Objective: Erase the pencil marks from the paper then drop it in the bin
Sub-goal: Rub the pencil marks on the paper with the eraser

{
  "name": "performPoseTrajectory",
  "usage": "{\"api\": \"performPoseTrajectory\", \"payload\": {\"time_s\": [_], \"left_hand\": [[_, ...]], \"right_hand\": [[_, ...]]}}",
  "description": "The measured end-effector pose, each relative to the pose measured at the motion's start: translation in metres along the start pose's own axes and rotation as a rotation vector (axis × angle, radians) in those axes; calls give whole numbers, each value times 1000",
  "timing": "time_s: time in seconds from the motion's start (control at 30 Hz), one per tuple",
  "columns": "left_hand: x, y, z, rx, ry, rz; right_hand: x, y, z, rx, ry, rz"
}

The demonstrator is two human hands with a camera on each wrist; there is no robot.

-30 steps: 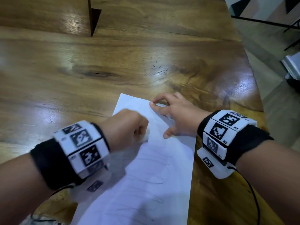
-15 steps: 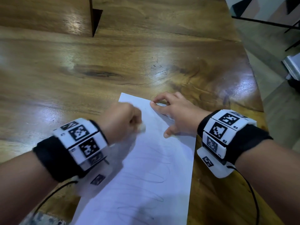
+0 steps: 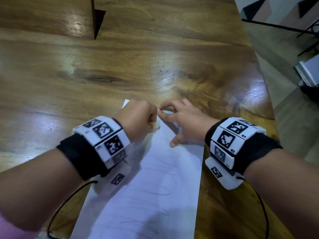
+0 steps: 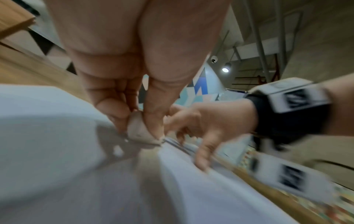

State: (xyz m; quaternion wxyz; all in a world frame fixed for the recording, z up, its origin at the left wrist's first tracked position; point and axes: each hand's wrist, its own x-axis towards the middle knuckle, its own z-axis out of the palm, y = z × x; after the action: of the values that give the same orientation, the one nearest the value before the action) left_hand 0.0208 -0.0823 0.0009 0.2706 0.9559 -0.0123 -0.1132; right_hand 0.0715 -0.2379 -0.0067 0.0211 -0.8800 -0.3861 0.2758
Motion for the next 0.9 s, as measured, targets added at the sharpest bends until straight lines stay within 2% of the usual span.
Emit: {"api": "performPoseTrajectory", "payload": {"time_s": [0.13,0.17,0.33,0.4,0.47,0.53,0.73,0.8,0.9], "left_hand": [[-33,-9,10,13,-230,134],[-28,-9,8,11,-237,134],[3,1,1,22,-18,46],[-14,-2,8,18,-58,120],[-35,-4,13,42,-199,182],[-35,-6,12,40,-283,168],[6,6,4,-11,-41,40],[-9,3,6,-10,-66,93],[-38,-3,13,8,-175,163]], "right_hand": [[-1,2,1,-21,-1,-14],[-1,1,1,-20,0,-14],[1,1,1,-11,5,-5],[0,1,1,-9,9,-11],[-2,1,1,-19,10,-16],[-2,1,1,-31,5,-18],[0,-1,-1,-20,19,3],[-1,-1,0,-31,8,-5],[-3,-1,0,-48,9,-14]]}}
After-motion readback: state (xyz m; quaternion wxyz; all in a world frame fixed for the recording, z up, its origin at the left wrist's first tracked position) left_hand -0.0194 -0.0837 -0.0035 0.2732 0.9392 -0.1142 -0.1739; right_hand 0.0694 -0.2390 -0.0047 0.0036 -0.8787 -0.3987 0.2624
